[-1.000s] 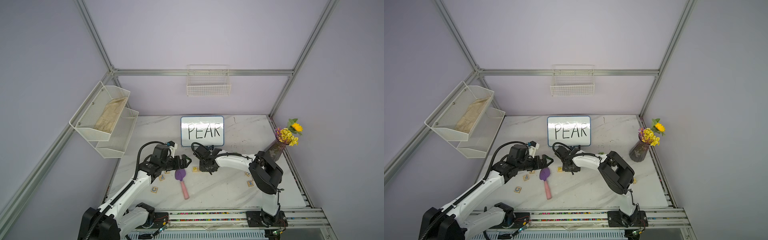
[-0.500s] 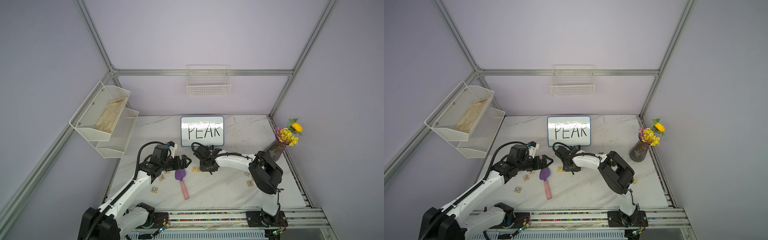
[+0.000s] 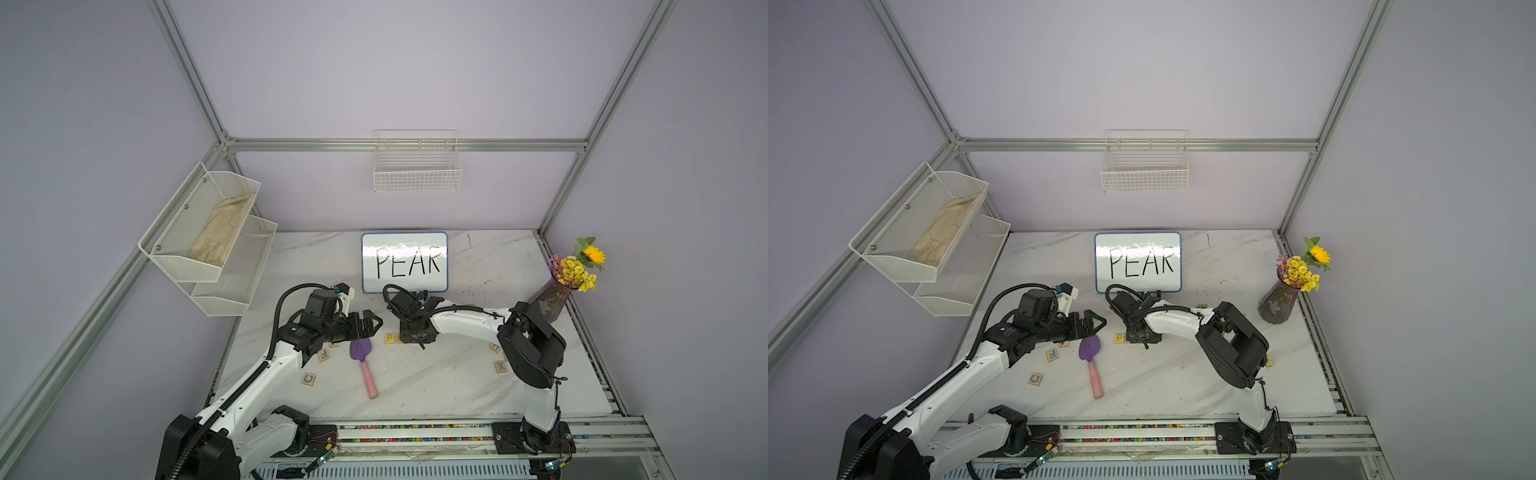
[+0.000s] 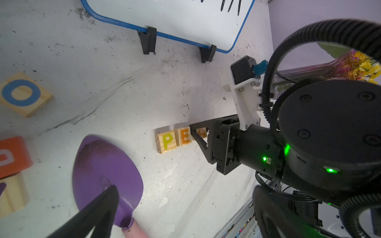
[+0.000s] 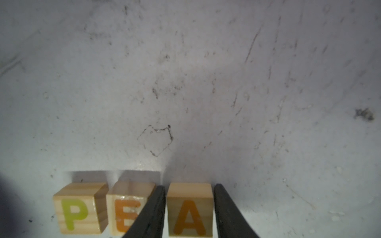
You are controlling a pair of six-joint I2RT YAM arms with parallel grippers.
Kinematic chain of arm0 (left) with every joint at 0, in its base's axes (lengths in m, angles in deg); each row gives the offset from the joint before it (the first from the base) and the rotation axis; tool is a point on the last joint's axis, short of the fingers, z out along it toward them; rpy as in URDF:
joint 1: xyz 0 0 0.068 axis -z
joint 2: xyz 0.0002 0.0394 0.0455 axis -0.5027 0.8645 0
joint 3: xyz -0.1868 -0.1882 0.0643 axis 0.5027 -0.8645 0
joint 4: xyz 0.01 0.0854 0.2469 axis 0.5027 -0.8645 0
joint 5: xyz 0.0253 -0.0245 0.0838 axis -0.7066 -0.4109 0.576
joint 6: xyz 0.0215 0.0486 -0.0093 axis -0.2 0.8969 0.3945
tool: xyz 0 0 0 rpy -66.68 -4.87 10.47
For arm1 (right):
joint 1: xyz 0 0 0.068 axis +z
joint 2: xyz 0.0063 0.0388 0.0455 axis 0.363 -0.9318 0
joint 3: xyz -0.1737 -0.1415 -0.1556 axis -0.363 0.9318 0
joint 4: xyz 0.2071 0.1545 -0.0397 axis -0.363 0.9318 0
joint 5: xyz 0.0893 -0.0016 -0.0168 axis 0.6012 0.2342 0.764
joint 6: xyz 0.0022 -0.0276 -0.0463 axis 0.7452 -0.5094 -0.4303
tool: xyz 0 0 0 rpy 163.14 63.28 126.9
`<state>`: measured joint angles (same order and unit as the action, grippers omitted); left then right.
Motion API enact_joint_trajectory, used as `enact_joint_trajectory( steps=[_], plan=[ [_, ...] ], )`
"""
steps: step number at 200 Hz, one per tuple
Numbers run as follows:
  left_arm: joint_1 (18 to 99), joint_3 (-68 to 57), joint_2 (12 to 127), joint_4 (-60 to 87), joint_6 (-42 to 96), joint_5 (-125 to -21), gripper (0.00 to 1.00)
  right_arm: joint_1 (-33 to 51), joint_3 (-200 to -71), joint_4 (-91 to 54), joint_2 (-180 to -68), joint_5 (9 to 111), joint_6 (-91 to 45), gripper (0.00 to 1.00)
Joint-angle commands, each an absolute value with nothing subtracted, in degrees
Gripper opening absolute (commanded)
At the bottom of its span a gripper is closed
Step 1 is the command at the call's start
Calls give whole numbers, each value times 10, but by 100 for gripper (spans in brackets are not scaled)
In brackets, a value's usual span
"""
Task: Spell the uppercase word “pear” with letter blocks
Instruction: Place the letter block at the center of the board.
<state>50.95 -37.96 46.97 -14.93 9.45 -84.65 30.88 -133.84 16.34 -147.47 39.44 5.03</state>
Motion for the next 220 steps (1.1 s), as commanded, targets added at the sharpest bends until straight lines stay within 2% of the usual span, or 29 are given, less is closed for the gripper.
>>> enact_joint_trajectory(
  steps=[1, 99, 153, 190, 220],
  plan=[
    [513, -377, 464, -143, 111, -845, 100, 311, -1349, 180, -1462, 383, 50, 44],
    [513, -356, 475, -143, 115, -837, 100, 289, -1371, 182, -1364, 343, 49, 53],
    [523, -312, 541, -93, 124, -846, 100, 213, -1299, 183, -1259, 279, 66, 59],
    [568, -274, 612, 6, 117, -825, 100, 150, -1256, 208, -1187, 256, 75, 59],
    [613, -222, 664, 22, 128, -837, 100, 112, -1227, 269, -1150, 248, 77, 61]
  ],
)
